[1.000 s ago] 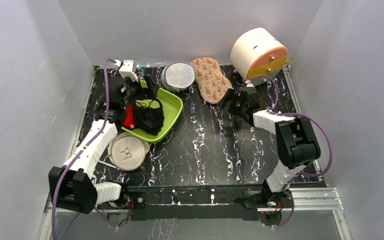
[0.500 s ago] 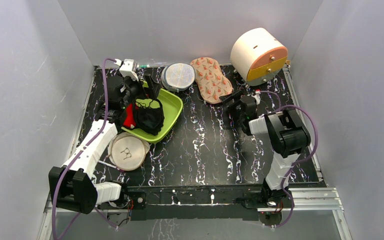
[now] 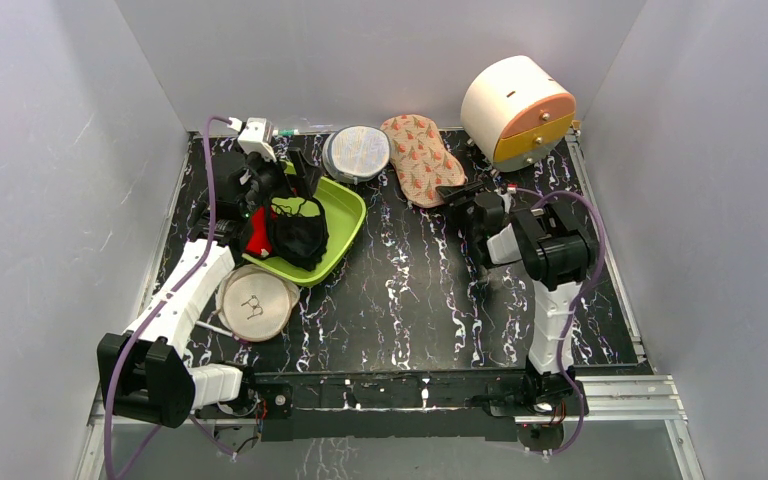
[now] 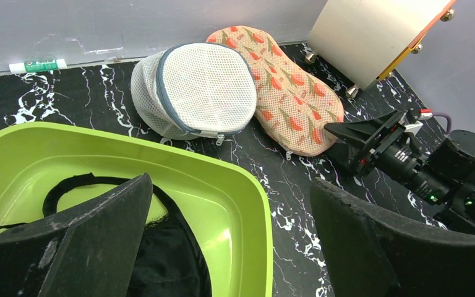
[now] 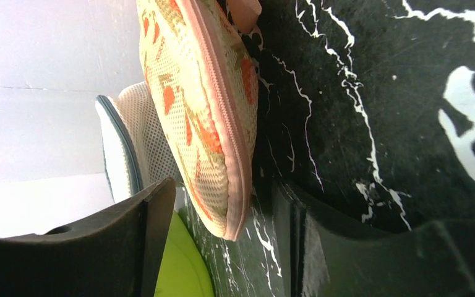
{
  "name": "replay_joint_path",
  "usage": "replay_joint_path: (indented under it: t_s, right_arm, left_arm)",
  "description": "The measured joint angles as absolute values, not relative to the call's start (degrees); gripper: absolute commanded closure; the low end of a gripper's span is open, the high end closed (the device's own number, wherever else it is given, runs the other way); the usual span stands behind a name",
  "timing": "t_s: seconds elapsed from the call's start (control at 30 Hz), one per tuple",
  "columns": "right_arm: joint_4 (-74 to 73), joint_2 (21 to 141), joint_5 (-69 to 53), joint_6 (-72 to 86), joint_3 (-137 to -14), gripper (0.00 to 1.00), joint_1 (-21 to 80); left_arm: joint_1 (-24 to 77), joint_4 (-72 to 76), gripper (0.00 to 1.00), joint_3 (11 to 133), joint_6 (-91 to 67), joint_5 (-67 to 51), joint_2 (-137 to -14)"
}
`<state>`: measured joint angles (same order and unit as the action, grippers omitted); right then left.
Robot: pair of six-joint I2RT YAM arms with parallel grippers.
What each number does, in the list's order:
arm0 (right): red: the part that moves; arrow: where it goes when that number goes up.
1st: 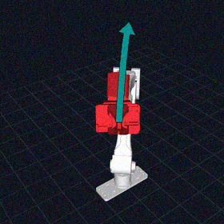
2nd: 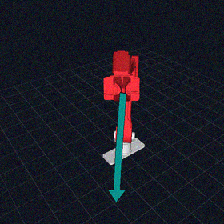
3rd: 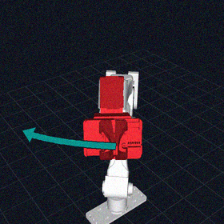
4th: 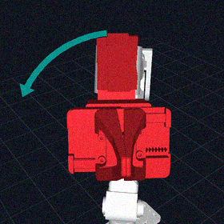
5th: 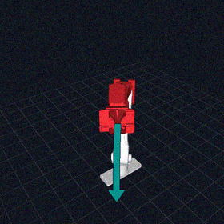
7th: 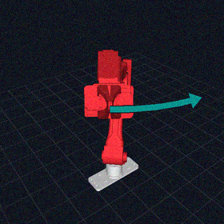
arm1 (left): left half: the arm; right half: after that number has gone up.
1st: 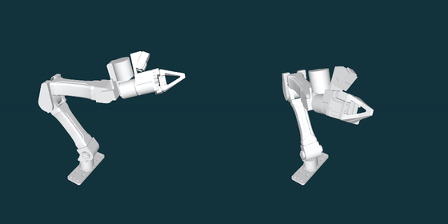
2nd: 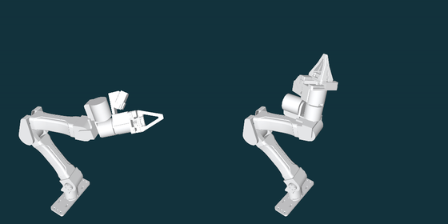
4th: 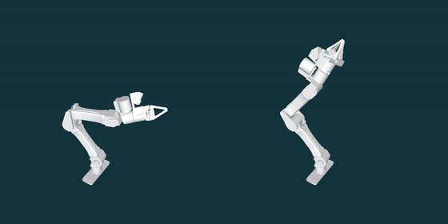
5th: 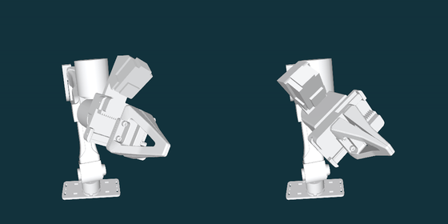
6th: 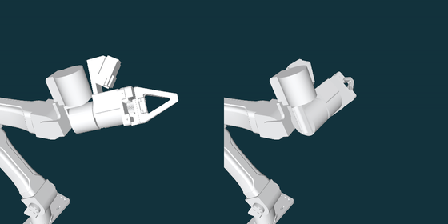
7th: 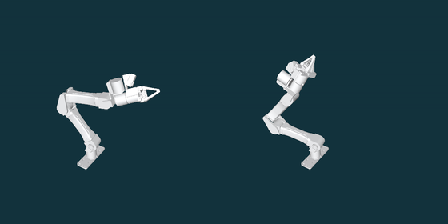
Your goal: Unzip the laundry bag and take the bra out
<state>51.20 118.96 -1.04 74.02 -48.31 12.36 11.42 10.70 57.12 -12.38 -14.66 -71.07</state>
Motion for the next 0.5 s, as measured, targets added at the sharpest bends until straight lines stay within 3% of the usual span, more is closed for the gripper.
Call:
replay_joint_path:
  t_s: [0.17, 0.5]
  right_arm:
    - [54.1, 122.1, -3.0, 77.3, -49.4, 0.7, 12.4]
    - [59.6, 122.3, -8.6, 76.6, -47.2, 0.96, 11.2]
  left_arm:
    - [11.4, 10.7, 0.02, 57.1, -12.4, -14.8, -71.5]
    - [11.4, 10.7, 0.02, 57.1, -12.5, -15.9, -73.0]
